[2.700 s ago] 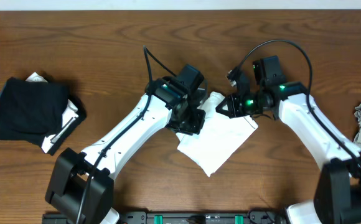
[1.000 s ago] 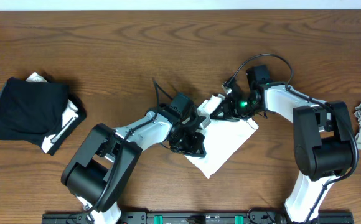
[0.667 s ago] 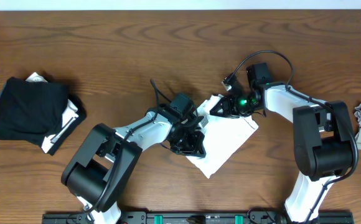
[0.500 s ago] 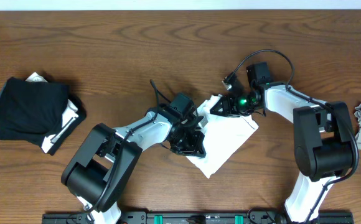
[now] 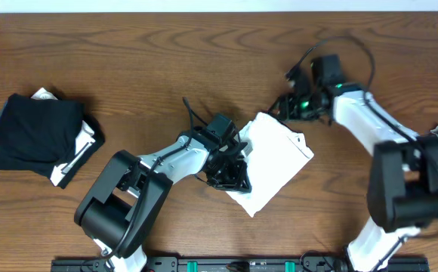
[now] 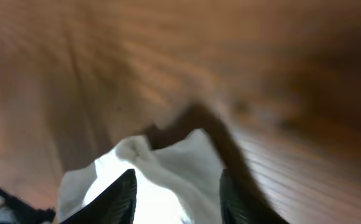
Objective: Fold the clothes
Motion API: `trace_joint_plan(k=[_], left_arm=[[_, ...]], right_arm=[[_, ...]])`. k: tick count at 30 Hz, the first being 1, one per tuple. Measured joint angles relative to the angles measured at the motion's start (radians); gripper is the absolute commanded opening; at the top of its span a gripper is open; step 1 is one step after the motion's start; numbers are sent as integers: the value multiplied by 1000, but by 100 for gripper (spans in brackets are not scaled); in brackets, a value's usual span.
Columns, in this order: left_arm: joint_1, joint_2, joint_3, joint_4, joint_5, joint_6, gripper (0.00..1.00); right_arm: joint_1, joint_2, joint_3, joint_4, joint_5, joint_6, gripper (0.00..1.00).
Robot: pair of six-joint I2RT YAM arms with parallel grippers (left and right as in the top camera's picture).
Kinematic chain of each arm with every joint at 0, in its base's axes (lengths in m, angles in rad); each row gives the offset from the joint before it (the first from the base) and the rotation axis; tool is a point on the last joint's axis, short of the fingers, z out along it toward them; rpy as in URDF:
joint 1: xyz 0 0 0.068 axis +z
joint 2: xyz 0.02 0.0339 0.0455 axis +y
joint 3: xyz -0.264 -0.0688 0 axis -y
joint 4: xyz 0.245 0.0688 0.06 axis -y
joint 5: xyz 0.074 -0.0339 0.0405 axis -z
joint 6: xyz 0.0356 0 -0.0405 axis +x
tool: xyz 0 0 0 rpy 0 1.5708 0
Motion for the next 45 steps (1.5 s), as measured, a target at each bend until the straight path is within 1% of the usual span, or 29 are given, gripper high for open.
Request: trace_joint_plan(k=[2, 5, 7, 8, 9, 10, 11, 13, 16, 20, 24, 27, 31, 36, 40, 45], left_arm=[[-2, -13, 0, -12, -10, 3, 27], [-4, -61, -1, -47, -70, 24, 31], [-3, -113, -1, -60, -109, 34, 37], [-3, -150, -1, -61, -127, 42, 41], [-3, -196, -1, -61, -142, 49, 50], [-3, -233, -1, -61, -150, 61, 55], [-3, -285, 0, -61, -160, 72, 57], [-3, -374, 2, -61, -182, 85, 57], [-2, -482, 4, -61, -256, 101, 57], [33, -545, 8, -59, -373, 116, 58], [148, -506, 8, -40, -389, 156, 58], [256, -427, 10, 18, -348, 175, 58], [352, -309, 12, 122, -277, 183, 58], [373, -182, 12, 228, -217, 187, 58], [362, -108, 12, 260, -195, 187, 58], [353, -45, 12, 265, -187, 187, 58]], right_arm=[[-6, -66, 32, -56, 37, -6, 44], [-7, -189, 67, -132, 71, -22, 44], [-7, -271, 76, -193, 98, -29, 45], [-7, -299, 80, -228, 108, -31, 44], [-7, -329, 80, -274, 122, -35, 45], [-7, -343, 81, -306, 128, -36, 45], [-7, -352, 81, -343, 136, -39, 44], [-5, -352, 80, -419, 146, -42, 43], [6, -342, 72, -494, 160, -46, 40], [48, -342, 33, -519, 167, -50, 39], [97, -342, -46, -499, 168, -50, 36], [125, -341, -122, -452, 168, -37, 36], [153, -341, -221, -392, 166, -10, 36], [190, -340, -314, -315, 164, 17, 36], [212, -340, -370, -235, 164, 39, 36], [220, -340, -436, -121, 163, 55, 35]])
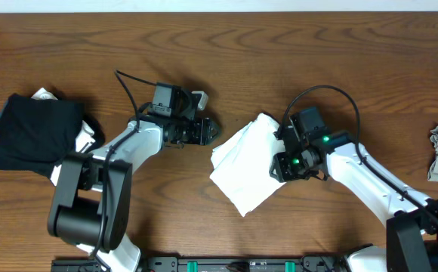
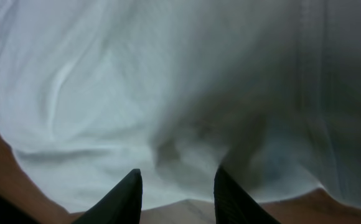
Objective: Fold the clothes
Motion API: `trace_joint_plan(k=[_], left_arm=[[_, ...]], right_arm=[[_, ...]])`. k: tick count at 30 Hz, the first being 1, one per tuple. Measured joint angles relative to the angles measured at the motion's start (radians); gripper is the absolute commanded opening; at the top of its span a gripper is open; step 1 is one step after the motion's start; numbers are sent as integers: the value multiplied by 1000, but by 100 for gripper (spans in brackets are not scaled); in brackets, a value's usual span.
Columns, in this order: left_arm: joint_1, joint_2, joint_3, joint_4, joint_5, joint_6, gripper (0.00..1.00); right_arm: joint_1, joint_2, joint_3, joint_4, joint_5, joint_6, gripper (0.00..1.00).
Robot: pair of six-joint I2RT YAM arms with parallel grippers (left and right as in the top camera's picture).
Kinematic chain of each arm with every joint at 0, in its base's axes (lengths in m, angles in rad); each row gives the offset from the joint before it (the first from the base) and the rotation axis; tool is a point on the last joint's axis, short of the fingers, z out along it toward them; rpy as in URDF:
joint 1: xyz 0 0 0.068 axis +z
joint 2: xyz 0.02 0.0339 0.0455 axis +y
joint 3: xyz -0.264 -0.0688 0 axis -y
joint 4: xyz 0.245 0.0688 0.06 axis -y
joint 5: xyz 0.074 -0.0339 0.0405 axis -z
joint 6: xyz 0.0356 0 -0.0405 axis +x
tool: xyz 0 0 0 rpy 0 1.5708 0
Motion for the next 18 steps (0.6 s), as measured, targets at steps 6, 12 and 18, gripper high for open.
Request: trace_joint_plan(k=[6, 12, 18], left_arm=[[-8, 40, 5, -17, 15, -18, 57], [-91, 41, 26, -163, 47, -40, 51], [-191, 43, 27, -375, 66, -89, 34]], right_arm=[[0, 0, -73, 79, 0, 17, 35], [0, 0, -89, 147, 34, 25, 33], [1, 0, -90, 274, 132, 24, 33]])
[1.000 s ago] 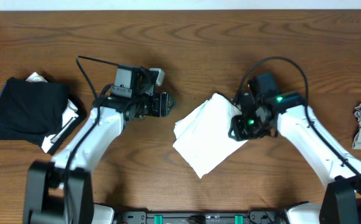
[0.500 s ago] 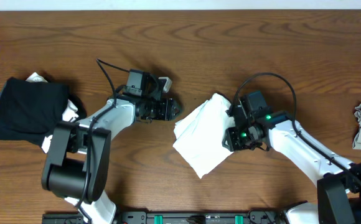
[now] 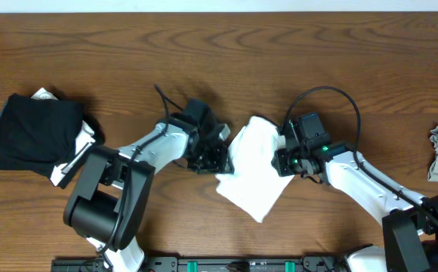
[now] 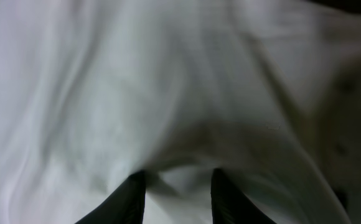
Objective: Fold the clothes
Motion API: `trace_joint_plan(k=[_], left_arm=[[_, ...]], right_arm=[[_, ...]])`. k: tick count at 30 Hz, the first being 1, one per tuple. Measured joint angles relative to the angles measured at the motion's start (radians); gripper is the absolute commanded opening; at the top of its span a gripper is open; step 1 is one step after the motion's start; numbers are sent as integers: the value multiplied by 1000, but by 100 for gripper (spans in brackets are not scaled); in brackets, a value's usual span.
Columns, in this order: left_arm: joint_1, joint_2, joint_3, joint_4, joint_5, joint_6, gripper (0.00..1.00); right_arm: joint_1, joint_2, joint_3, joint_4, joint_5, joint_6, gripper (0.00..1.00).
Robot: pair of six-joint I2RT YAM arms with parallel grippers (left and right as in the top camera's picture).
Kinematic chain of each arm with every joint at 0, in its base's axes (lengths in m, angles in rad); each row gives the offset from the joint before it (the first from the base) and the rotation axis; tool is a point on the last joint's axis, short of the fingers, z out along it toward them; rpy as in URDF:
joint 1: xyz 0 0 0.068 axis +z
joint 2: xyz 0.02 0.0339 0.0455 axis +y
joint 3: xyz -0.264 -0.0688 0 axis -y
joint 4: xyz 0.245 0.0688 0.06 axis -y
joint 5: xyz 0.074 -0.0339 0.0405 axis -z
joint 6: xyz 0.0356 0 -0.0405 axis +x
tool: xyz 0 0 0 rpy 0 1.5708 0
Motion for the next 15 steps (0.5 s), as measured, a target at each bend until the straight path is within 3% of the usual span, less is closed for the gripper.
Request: trace_joint_plan(k=[9, 15], left_arm=[[-29, 6, -1, -116, 0, -29, 34], [-28, 3, -1, -103, 28, -35, 57]], right_arm=[[0, 0, 0, 121, 90, -20, 34], [0, 0, -1, 81, 101, -26, 35]])
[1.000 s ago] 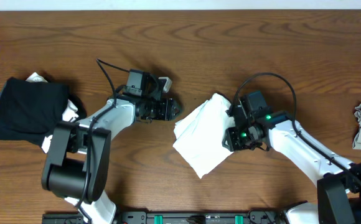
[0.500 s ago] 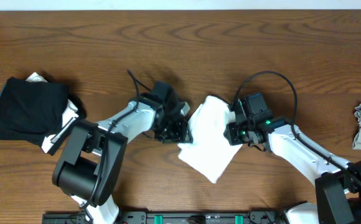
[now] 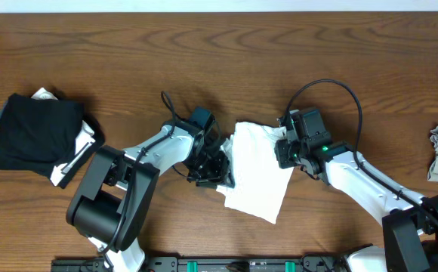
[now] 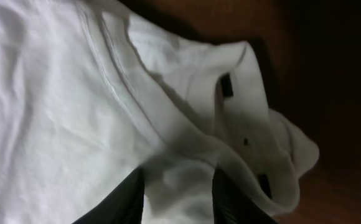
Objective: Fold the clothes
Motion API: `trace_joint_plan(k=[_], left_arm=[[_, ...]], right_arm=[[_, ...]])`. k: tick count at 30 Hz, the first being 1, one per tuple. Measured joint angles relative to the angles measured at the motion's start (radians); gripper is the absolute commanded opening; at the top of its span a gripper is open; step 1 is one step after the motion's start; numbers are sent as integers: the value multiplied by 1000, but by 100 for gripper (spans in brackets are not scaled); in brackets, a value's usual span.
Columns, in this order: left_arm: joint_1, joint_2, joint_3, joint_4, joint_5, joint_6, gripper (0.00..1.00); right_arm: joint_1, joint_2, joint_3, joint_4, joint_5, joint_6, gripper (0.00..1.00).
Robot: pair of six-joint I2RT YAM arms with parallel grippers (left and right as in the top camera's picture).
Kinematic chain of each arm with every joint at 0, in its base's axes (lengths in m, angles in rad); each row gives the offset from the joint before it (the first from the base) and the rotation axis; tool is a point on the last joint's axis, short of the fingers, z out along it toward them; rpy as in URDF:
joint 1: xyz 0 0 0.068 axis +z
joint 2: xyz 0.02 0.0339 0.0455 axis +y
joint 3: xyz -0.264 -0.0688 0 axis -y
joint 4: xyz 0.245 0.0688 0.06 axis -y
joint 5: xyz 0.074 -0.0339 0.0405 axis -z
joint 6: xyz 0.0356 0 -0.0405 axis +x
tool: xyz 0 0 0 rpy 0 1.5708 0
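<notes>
A white garment point(image 3: 255, 175) lies bunched in the middle of the wooden table point(image 3: 219, 53). My right gripper point(image 3: 282, 149) is at its upper right edge, by the collar. In the right wrist view the white cloth point(image 4: 75, 112) fills the frame, and the gripper point(image 4: 179, 199) is shut on a wad of it between the dark fingers point(image 4: 132, 196). At the garment's left edge my left gripper point(image 3: 214, 171) touches the cloth. How its jaws stand is hidden in the dark cluster.
A folded black garment point(image 3: 36, 130) rests on a small stack at the left. A crumpled grey garment lies at the right edge. The right arm's black cable point(image 3: 332, 85) loops above the wrist.
The white garment has turned and now hangs more straight down the table. My right gripper moved slightly up with its edge; my left gripper moved down along the left edge.
First the left gripper was on the spread garment and the right gripper at its upper corner. Then the garment lay narrower and further left, with the right gripper on its right side and the left gripper away. The left gripper then returned to the left edge, and the garment turned.
</notes>
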Motion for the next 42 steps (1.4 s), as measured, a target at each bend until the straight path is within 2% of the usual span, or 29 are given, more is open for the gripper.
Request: trace_joint_plan(k=[4, 11, 15, 22, 28, 35, 42], left_arm=[[8, -13, 0, 14, 13, -10, 68], [68, -80, -6, 74, -34, -12, 74], [81, -142, -9, 138, -44, -12, 82], [76, -156, -9, 201, -63, -12, 86], [76, -94, -9, 229, -97, -12, 86], [60, -16, -11, 366, 77, 14, 86], [-1, 13, -10, 353, 137, 18, 86]], right_arm=[[0, 0, 0, -21, 3, 0, 35], [0, 0, 0, -25, 6, 0, 35], [0, 0, 0, -25, 7, 0, 35], [0, 0, 0, -28, 7, 0, 35], [0, 0, 0, -36, 7, 0, 35], [0, 0, 0, -37, 9, 0, 35], [0, 0, 0, -43, 10, 0, 35]])
